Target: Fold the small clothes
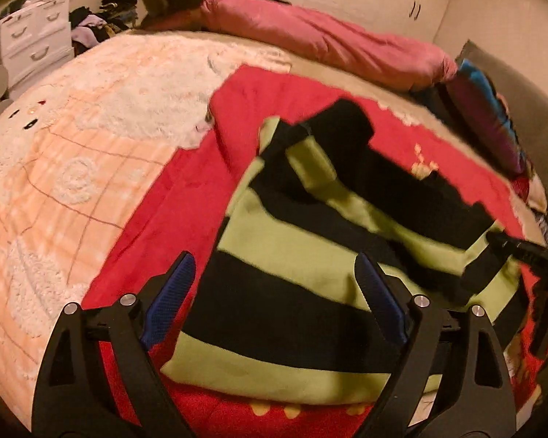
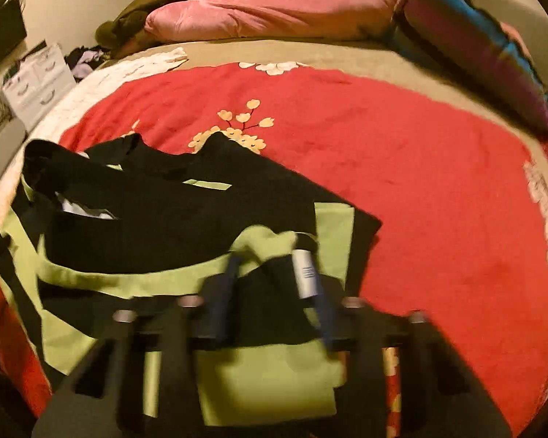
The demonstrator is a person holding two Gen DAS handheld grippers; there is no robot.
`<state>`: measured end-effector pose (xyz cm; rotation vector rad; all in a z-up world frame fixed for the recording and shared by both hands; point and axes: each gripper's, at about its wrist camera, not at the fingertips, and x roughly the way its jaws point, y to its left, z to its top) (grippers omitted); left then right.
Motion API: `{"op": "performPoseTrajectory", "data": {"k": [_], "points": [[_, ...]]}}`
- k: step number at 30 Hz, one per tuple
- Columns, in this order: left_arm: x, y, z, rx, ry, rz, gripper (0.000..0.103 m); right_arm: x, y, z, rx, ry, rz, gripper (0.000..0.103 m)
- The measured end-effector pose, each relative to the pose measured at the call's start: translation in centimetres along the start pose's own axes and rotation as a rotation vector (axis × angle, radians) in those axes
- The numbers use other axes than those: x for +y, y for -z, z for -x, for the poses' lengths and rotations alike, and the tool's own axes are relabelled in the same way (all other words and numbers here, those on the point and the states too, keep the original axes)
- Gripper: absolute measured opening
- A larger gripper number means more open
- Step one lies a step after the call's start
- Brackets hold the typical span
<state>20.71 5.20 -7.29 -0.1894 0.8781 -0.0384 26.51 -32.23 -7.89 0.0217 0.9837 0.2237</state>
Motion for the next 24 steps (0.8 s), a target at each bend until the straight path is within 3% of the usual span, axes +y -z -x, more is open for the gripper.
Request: {"op": "performPoseTrajectory", "data": {"k": [2,5,8,9,10,14,15,19,22,24], "points": [[0.2,0.2,-0.6,0.020,-0.022,-0.012,0.055,-0.4,-0.4,0.9,-0.030,-0.029,-0.043,0.011],[1.1,0.4,-1.0,0.032,-0.016,0.024,0.055,-3.7,-1.1,2.3,-0.098,-0.084,-0.245,0.010],[1.7,0.6,-1.0,0.032,-0.012,0.042,0.055,-5.6,-1.2,0.7,-0.034,-0.025,-0.306,0.015],[1.8,0.7,-1.0,0.032,-0.009,0.046,0.056,-5.6,-1.0,-0.1,0.001,0.011,-0.295,0.026],[1.9,0.8,-0.9,0.031,-0.010,0.050,0.058,-5.5,-0.6,-0.5,0.020,0.057,-0.281,0.045],[2.1,1.0,0.0,0.011,-0.005,0.059,0.061,-5.6,0.5,1.8,-0.069,0.057,-0.310,0.063],[2.2,0.9,0.5,-0.010,0.000,0.061,0.061,-5.5,0.9,2.9,-0.105,0.068,-0.308,0.071],[2.3,0.3,2.5,-0.095,0.030,0.070,0.067,-3.2,2.7,6.6,-0.189,0.092,-0.194,0.072],[2.0,-0.5,3.2,-0.134,0.053,0.063,0.075,-0.9,4.2,7.9,-0.214,0.075,-0.065,0.072],[1.6,-1.2,3.0,-0.133,0.043,0.051,0.076,0.5,5.1,8.1,-0.202,0.050,0.003,0.072]]}}
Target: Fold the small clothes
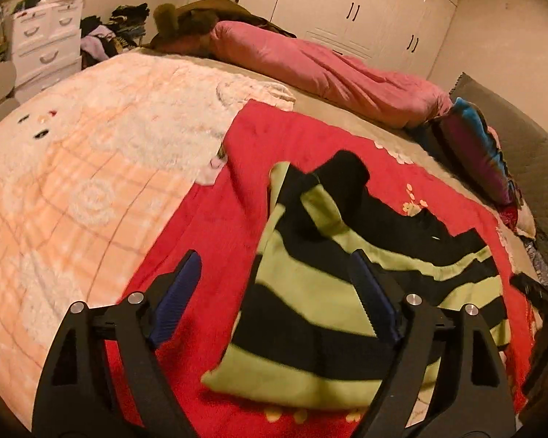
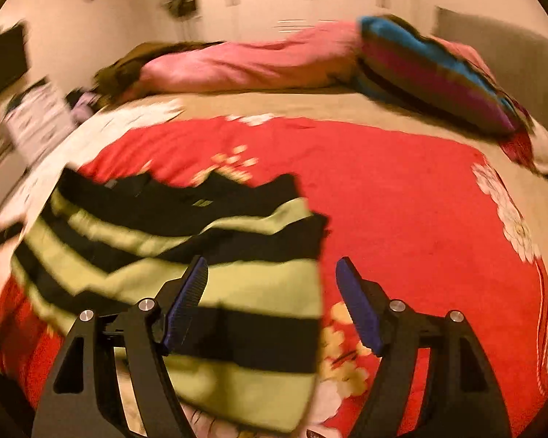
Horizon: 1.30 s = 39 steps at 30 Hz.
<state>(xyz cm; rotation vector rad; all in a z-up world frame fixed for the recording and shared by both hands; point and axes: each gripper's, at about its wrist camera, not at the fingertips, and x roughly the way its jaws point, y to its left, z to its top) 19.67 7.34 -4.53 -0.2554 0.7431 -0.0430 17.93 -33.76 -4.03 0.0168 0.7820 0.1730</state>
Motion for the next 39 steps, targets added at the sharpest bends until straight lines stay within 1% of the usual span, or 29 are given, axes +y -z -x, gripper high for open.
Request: {"op": "performPoseTrajectory", "data": {"k": [3,4,5,7,9,10,12,13,15,16,17,18,19,20,23,24,25,26,27,29,30,31,32,33,34,35,37,38,39], "points": [[-0.6,-1.4,-1.2,0.021,0.000,-0.028,0.077,1.5,1.1,-0.5,0.038,-0.034,0.051,0.072],[-0.8,-2.0,-1.7,0.034,-0.002,-0.050,0.079,1.9,1.2,-0.8,0.057,-0.038,0.060,0.078],[-1.0,-2.4,-2.2,0.049,0.004,-0.067,0.082,2.2,1.7,-1.5,0.100,-0.023,0.064,0.080],[-1.6,-3.1,-3.8,0.088,0.001,-0.117,0.083,2.3,2.8,-3.0,0.186,0.008,0.027,0.081],[-2.2,-3.2,-4.8,0.105,-0.021,-0.163,0.083,1.7,3.5,-3.4,0.207,-0.009,-0.051,0.082],[-2.5,-3.1,-5.6,0.120,-0.031,-0.185,0.083,1.1,3.9,-3.5,0.213,-0.028,-0.114,0.082],[-3.3,-2.8,-6.4,0.121,-0.056,-0.236,0.084,0.6,4.4,-3.4,0.212,-0.039,-0.170,0.082],[-4.0,-2.4,-6.7,0.120,-0.066,-0.274,0.085,0.5,4.6,-3.3,0.208,-0.034,-0.178,0.082],[-5.1,-1.7,-6.8,0.114,-0.055,-0.338,0.085,0.9,4.9,-3.2,0.209,-0.024,-0.155,0.082],[-5.9,-1.3,-6.9,0.113,-0.046,-0.372,0.079,1.0,5.0,-3.2,0.209,-0.021,-0.146,0.082],[-6.5,-0.9,-6.9,0.114,-0.049,-0.397,0.057,1.0,5.0,-3.2,0.210,-0.020,-0.145,0.083],[-6.9,-0.8,-7.0,0.128,-0.044,-0.411,0.040,0.8,5.0,-3.2,0.214,-0.023,-0.153,0.084],[-7.0,-1.1,-7.0,0.134,-0.034,-0.406,0.013,0.7,5.0,-3.5,0.219,-0.027,-0.159,0.084],[-6.9,-1.6,-6.7,0.124,-0.025,-0.386,0.003,0.6,5.0,-3.6,0.223,-0.028,-0.170,0.084],[-4.9,-4.7,-5.3,0.077,0.073,-0.224,0.003,0.5,5.0,-3.7,0.228,-0.029,-0.175,0.085],[-4.3,-5.6,-5.2,0.071,0.082,-0.179,0.004,0.5,5.1,-3.7,0.232,-0.019,-0.168,0.090],[-3.9,-6.4,-5.3,0.062,0.065,-0.155,0.004,0.5,5.2,-3.9,0.243,-0.005,-0.166,0.093],[-3.8,-6.8,-5.8,0.066,0.045,-0.155,0.007,0.4,5.5,-4.1,0.256,-0.003,-0.177,0.093],[-3.6,-7.0,-6.8,0.092,0.018,-0.161,0.010,0.1,5.8,-4.1,0.258,-0.012,-0.202,0.093],[-3.1,-6.7,-8.9,0.155,-0.026,-0.153,0.027,0.1,5.8,-3.9,0.253,-0.010,-0.205,0.093],[-2.4,-6.2,-10.1,0.204,-0.040,-0.128,0.030,0.2,5.8,-3.8,0.255,-0.006,-0.196,0.093],[-1.7,-5.7,-10.4,0.218,-0.030,-0.096,0.035,0.2,5.8,-3.7,0.257,-0.004,-0.190,0.093],[-1.0,-5.5,-10.3,0.215,-0.011,-0.062,0.042,0.2,5.8,-3.7,0.259,-0.005,-0.189,0.093],[-0.3,-5.3,-9.6,0.190,0.010,-0.019,0.045,0.1,5.8,-3.6,0.259,-0.007,-0.190,0.093],[0.2,-5.2,-8.9,0.167,0.019,0.002,0.052,0.0,5.7,-3.2,0.253,-0.008,-0.193,0.093],[0.6,-5.0,-8.0,0.142,0.029,0.022,0.057,-0.2,5.6,-3.0,0.243,-0.008,-0.193,0.093],[1.3,-4.4,-5.4,0.084,0.066,0.049,0.060,-0.4,5.2,-2.1,0.205,-0.020,-0.190,0.093],[1.5,-4.0,-4.2,0.063,0.078,0.055,0.065,-0.6,5.1,-1.8,0.189,-0.026,-0.190,0.093],[2.1,-3.4,-2.8,0.046,0.098,0.063,0.068,-1.0,4.9,-1.4,0.166,-0.033,-0.192,0.093]]}}
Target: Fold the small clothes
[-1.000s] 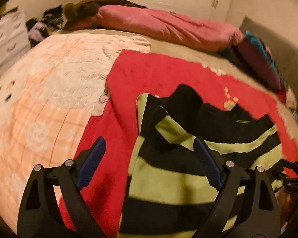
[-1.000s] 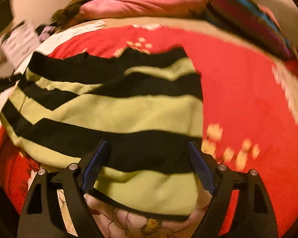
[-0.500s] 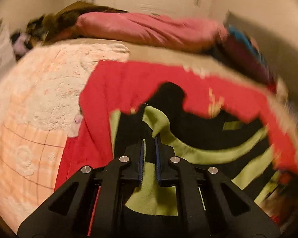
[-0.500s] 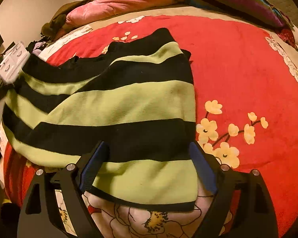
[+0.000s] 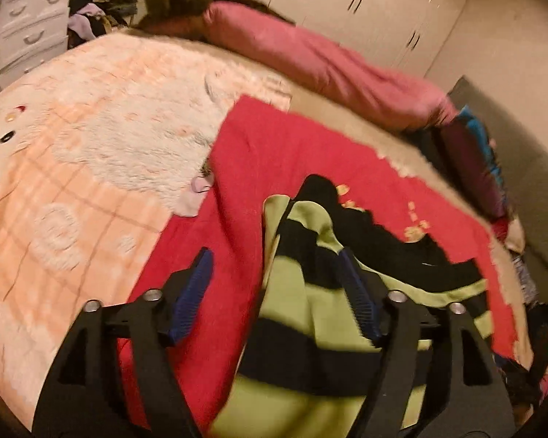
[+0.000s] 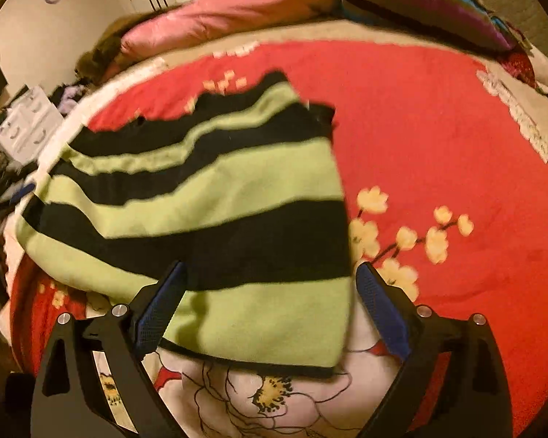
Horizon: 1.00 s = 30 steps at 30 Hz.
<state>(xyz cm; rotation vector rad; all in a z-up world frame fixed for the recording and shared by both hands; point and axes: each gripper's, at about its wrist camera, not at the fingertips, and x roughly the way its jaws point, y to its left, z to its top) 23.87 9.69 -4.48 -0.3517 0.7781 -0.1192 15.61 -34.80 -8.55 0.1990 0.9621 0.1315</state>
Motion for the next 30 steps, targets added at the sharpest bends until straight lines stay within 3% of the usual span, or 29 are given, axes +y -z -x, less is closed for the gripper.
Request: {"op": "performPoseTrajectory", "data": {"k": [5,9,12,15,16,17,19,20,22,24,30], "points": [[2.9,2.4,2.5,0.037,0.158,0.088,0.076,-2.8,-0.5,0.7,-0.019,-0.081,-0.084,0.093],[3.5,4.4,2.2,0.083,0.154,0.066,0.078,-4.0,0.1,1.3,-0.026,-0.120,-0.087,0.092],[3.2,4.8,1.3,0.110,0.200,0.079,0.078,-3.7,0.8,1.4,-0.007,-0.131,-0.040,0.078],[2.6,5.5,-0.3,0.170,0.142,0.047,0.076,-3.5,1.6,1.0,0.012,-0.153,-0.018,0.066],[2.3,5.8,-1.0,0.192,0.130,0.044,0.066,-3.5,1.8,0.8,0.019,-0.157,-0.021,0.064],[2.1,5.8,-1.4,0.198,0.143,0.043,0.041,-3.5,1.9,0.5,0.024,-0.166,-0.025,0.058],[1.4,5.5,-1.2,0.187,0.124,0.017,0.018,-3.2,2.1,0.3,0.032,-0.204,-0.027,0.029],[1.2,5.3,-0.8,0.164,0.111,0.005,0.009,-3.0,2.0,0.5,0.032,-0.211,-0.026,0.026],[1.1,4.4,0.8,0.093,0.097,0.021,0.005,-2.6,1.8,1.2,0.031,-0.211,-0.020,0.016],[1.5,4.0,1.1,0.078,0.075,0.042,0.005,-2.9,1.4,2.1,0.031,-0.212,-0.044,0.015],[4.0,5.6,-0.8,0.196,0.029,0.131,0.007,-2.9,2.5,1.0,0.087,-0.169,-0.026,0.015]]}}
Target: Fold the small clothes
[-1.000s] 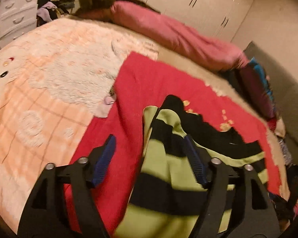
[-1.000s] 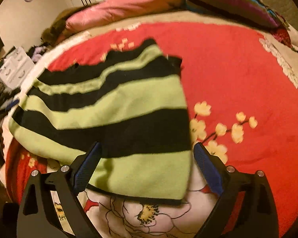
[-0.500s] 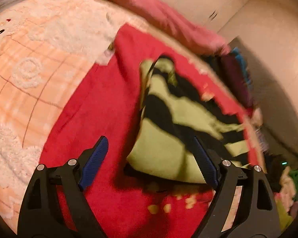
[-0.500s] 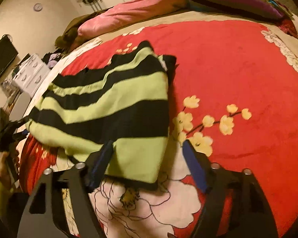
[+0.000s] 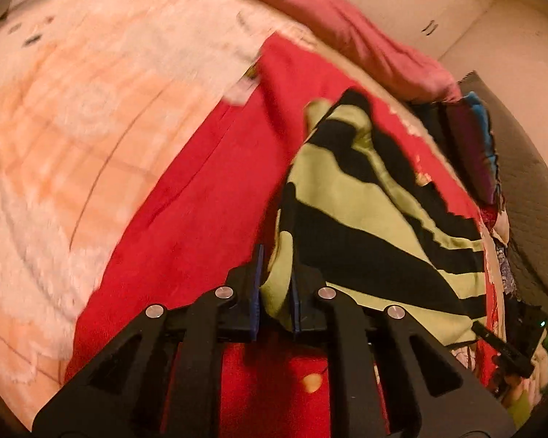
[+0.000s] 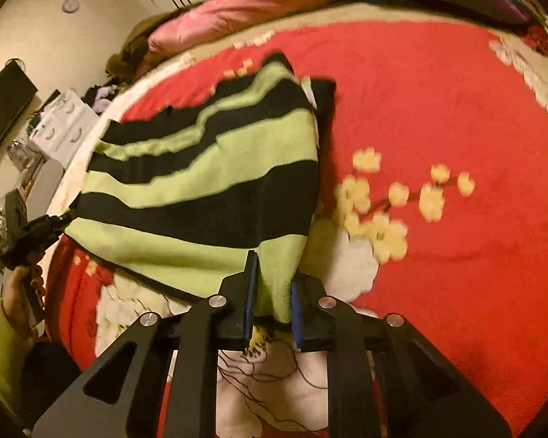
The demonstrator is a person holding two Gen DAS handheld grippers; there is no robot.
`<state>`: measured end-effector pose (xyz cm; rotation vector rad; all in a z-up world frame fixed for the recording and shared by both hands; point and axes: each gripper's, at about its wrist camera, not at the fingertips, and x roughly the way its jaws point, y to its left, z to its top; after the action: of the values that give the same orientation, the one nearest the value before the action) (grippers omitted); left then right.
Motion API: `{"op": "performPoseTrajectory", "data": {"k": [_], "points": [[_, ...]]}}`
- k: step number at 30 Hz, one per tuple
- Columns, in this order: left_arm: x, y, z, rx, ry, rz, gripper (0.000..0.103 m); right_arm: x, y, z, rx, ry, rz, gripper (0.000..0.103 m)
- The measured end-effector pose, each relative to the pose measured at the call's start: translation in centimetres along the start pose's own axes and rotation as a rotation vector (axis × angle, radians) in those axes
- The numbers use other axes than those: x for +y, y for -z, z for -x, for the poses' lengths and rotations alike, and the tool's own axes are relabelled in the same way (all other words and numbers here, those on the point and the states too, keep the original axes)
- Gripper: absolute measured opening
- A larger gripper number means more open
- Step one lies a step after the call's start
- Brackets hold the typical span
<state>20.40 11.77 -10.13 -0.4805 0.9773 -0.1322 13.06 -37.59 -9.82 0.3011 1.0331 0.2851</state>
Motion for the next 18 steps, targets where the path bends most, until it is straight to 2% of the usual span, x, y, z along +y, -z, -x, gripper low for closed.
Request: {"op": "performPoseTrajectory", "data": {"k": [2,5,7,12,13,14,16,18], "points": [[0.2,0.1,0.1,0.003,-0.016,0.001,0.010,-0.1,0.3,-0.2,-0.004,0.000,-0.014,0.016],[-0.3,0.2,0.2,-0.004,-0.040,-0.027,0.010,0.1,0.1,0.2,0.001,0.023,-0.008,0.023],[-1.0,0.2,0.9,-0.025,-0.066,-0.055,0.012,0.2,-0.3,1.2,-0.021,0.045,-0.008,0.038],[-3.9,0.8,4.4,-0.135,-0.167,-0.155,0.015,1.0,-2.1,4.3,-0.160,0.045,0.001,0.038],[-4.8,0.9,5.2,-0.155,-0.171,-0.178,0.022,1.4,-2.5,4.5,-0.171,0.044,0.011,0.040],[-5.6,1.0,5.6,-0.168,-0.173,-0.195,0.035,2.0,-3.0,4.6,-0.182,0.047,0.027,0.042],[-7.4,1.1,5.9,-0.171,-0.182,-0.229,0.051,3.4,-4.1,4.0,-0.190,0.049,0.064,0.045],[-9.3,1.4,5.4,-0.143,-0.149,-0.253,0.062,4.6,-4.9,3.2,-0.185,0.052,0.097,0.047]]}}
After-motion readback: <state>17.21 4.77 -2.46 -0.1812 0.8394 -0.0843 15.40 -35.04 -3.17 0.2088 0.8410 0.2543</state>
